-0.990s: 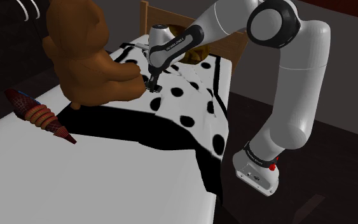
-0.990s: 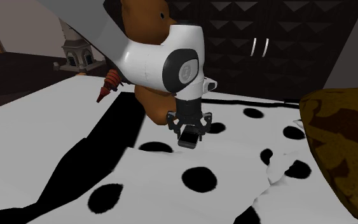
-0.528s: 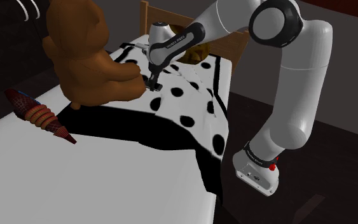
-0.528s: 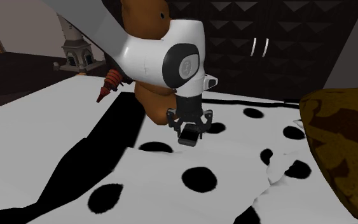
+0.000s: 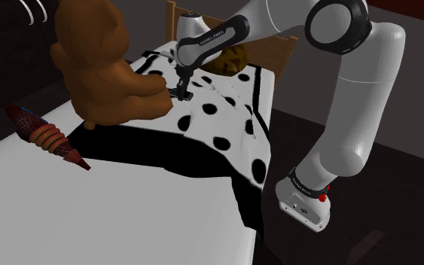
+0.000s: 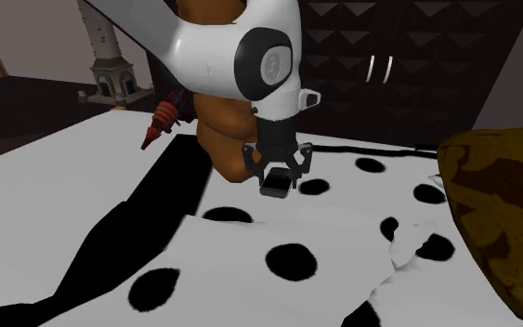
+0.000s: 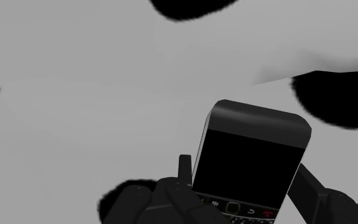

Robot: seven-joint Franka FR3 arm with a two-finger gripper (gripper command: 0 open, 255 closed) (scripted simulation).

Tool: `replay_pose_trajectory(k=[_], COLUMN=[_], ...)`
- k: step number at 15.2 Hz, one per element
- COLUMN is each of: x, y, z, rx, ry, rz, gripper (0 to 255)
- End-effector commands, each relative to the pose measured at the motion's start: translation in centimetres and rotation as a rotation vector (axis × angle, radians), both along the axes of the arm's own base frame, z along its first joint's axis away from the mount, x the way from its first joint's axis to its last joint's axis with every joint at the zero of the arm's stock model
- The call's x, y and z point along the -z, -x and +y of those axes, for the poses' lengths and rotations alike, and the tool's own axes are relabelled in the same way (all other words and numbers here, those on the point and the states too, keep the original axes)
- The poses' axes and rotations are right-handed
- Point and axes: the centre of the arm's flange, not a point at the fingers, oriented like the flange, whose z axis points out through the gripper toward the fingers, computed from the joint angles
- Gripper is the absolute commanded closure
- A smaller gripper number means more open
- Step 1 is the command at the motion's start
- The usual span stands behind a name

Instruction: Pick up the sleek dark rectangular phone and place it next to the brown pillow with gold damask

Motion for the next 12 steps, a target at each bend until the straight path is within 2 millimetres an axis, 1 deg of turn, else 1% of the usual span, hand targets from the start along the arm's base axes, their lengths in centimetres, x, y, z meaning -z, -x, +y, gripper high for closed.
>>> replay_pose_trajectory(k=[1,12], x=[-1.1,-6.9], y=[0.0,0.0], z=[0.0,0.0], rx=[0.000,0.000], ry=[0.000,0.000], rz=[0.000,0.000], gripper=[255,255])
